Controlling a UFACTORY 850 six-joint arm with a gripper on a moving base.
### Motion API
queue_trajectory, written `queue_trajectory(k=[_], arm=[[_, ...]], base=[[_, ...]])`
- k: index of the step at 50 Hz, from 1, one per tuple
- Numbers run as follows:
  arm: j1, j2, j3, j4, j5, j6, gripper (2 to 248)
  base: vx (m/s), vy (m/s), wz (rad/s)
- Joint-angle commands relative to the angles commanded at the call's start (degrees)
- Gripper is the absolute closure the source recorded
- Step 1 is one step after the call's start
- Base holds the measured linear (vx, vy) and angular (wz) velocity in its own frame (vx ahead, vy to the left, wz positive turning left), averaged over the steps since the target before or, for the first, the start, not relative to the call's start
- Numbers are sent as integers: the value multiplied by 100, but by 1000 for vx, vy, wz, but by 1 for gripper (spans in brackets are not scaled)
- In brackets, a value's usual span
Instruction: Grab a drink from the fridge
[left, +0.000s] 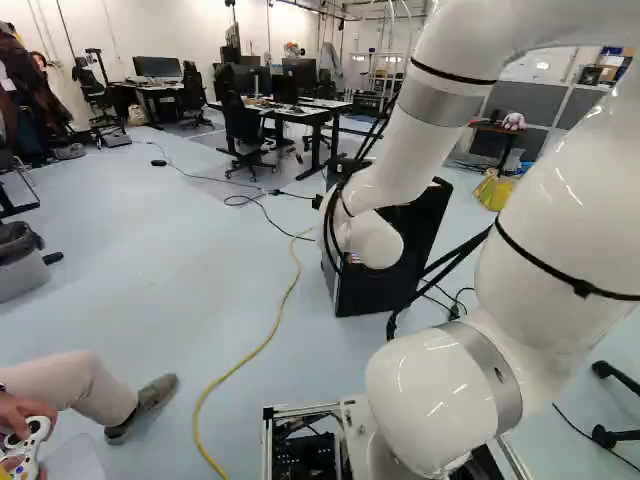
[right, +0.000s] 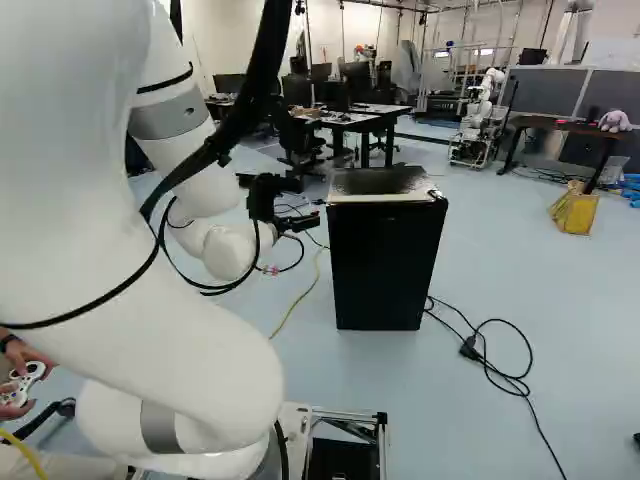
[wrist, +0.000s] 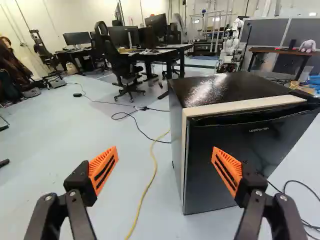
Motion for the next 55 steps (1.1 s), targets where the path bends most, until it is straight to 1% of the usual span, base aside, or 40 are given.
queue_trajectory(k=[24,55], arm=[[346,-787,-438,826,628,0,3],[597,-1711,-968,1903,875,0,3]], base=[[0,0,0],[0,0,0]])
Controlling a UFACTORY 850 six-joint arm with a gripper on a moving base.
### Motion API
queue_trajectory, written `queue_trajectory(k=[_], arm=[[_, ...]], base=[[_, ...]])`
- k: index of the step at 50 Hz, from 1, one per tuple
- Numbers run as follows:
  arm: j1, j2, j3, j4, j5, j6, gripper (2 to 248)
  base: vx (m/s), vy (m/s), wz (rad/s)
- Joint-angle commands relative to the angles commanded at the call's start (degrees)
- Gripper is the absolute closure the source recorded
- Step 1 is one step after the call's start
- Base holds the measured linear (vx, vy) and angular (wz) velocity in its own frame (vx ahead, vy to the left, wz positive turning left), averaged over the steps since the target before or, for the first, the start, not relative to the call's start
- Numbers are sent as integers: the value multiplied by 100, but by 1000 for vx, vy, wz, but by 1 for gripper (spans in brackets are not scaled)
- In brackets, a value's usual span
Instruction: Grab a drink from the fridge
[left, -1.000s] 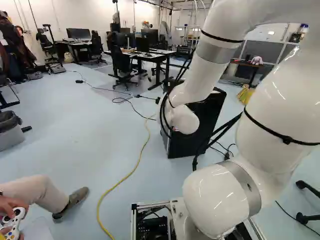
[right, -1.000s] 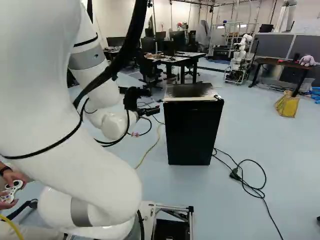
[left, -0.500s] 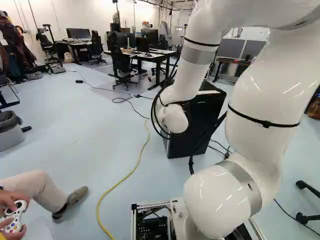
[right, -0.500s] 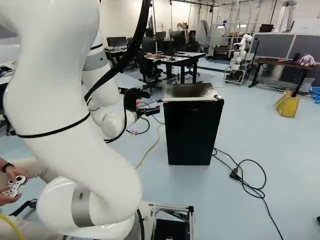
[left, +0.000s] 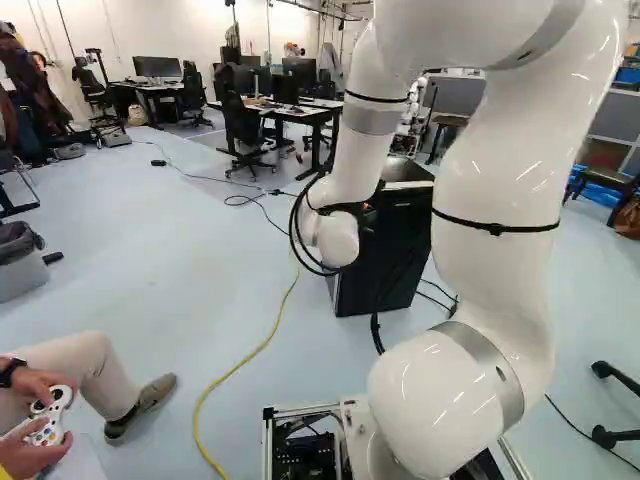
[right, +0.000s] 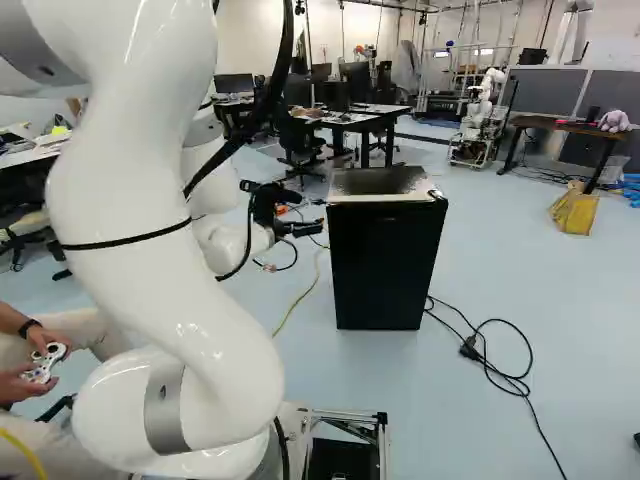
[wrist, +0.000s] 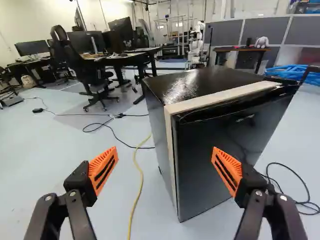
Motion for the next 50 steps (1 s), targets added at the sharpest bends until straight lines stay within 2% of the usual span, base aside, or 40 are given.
queue_trajectory(k=[50], arm=[[421,-1335,-775,1708,506,0,3]], base=[[0,0,0]])
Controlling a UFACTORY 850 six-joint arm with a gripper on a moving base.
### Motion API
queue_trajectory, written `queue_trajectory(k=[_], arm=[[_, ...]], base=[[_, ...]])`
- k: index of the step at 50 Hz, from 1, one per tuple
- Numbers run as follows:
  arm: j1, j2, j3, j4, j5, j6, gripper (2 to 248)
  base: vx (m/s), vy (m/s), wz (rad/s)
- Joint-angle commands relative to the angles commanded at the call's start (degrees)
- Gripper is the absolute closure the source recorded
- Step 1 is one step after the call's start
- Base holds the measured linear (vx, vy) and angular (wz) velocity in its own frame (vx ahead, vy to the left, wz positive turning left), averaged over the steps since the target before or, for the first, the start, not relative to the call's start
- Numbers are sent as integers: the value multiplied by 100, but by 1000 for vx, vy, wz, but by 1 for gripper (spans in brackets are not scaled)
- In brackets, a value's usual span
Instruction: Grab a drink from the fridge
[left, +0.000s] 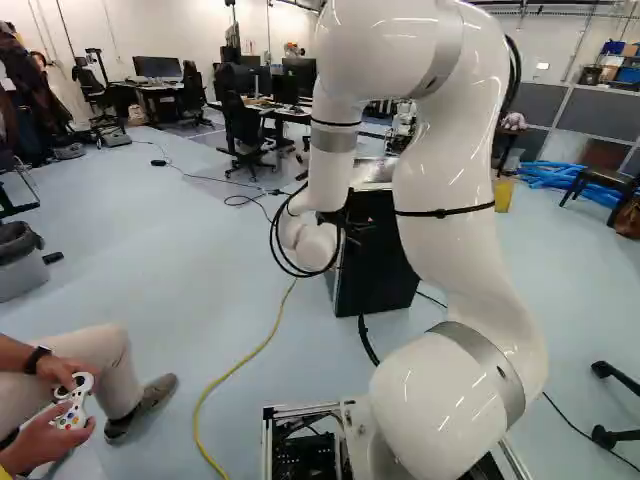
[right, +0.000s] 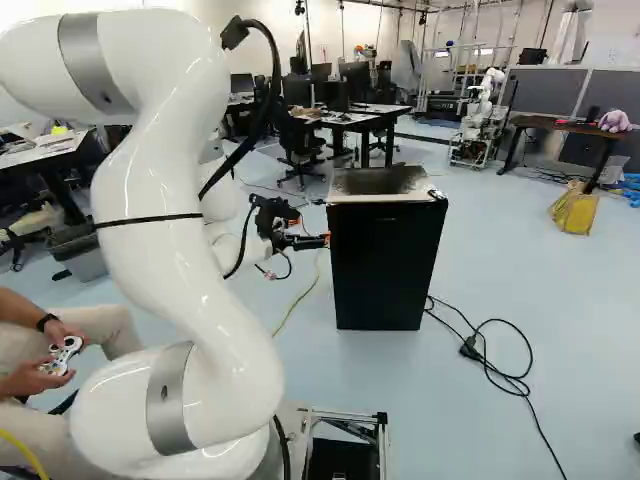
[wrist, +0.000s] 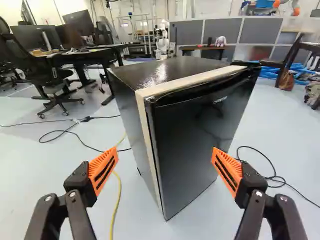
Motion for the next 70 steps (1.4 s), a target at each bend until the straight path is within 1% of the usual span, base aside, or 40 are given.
queue_trajectory(k=[22,45,54,64,70], arm=[[191,-648,-489,672,286,0,3],[280,-1375,-1171,1373,585,0,3],[304,-1527,-1406,1641,702,0,3],[342,-1618,-1585,1835,775,0,3],[374,-1679,-1711,1889,793,0,3]], base=[[0,0,0],[0,0,0],[0,0,0],[0,0,0],[0,0,0]])
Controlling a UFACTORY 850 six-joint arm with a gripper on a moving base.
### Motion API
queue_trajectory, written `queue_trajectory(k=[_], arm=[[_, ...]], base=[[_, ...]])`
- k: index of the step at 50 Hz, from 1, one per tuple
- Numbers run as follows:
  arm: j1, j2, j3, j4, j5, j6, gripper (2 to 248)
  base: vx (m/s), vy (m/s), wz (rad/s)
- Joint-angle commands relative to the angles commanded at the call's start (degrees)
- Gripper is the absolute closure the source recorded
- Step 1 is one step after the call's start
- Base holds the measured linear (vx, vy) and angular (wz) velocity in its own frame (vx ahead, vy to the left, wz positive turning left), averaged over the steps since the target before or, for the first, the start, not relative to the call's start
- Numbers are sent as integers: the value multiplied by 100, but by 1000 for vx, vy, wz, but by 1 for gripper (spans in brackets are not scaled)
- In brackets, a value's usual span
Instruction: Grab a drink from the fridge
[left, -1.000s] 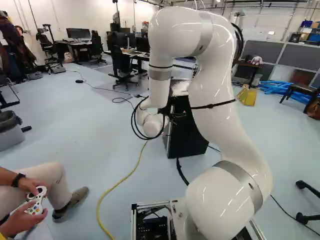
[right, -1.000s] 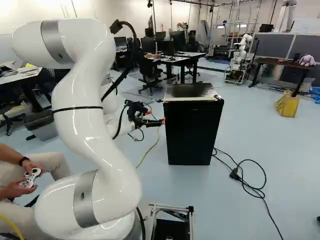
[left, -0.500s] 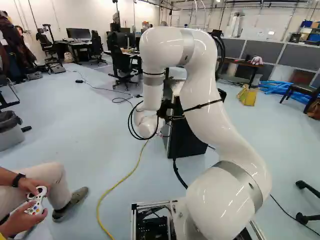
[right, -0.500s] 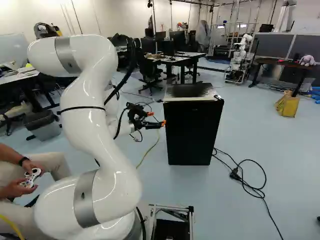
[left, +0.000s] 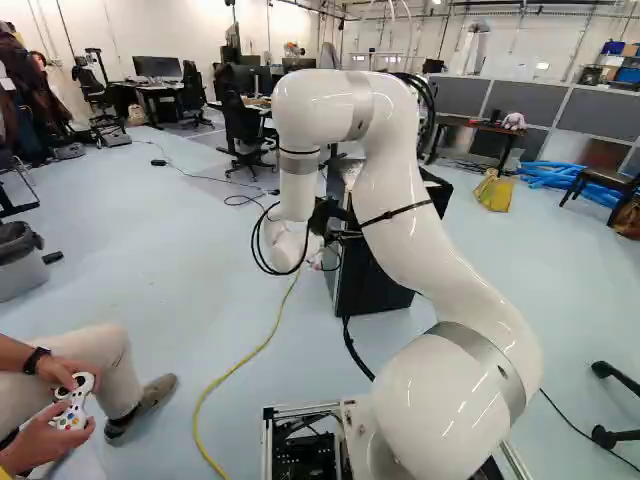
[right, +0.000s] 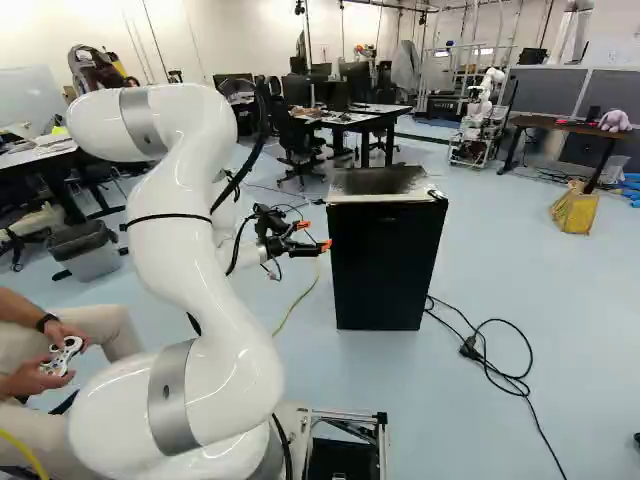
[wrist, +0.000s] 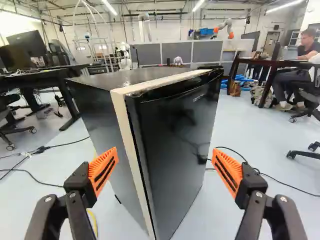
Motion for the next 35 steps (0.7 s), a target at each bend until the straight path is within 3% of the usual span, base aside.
queue_trajectory(k=[35], arm=[[-40,-330,-673,14,5,0,3]], base=[[0,0,0]])
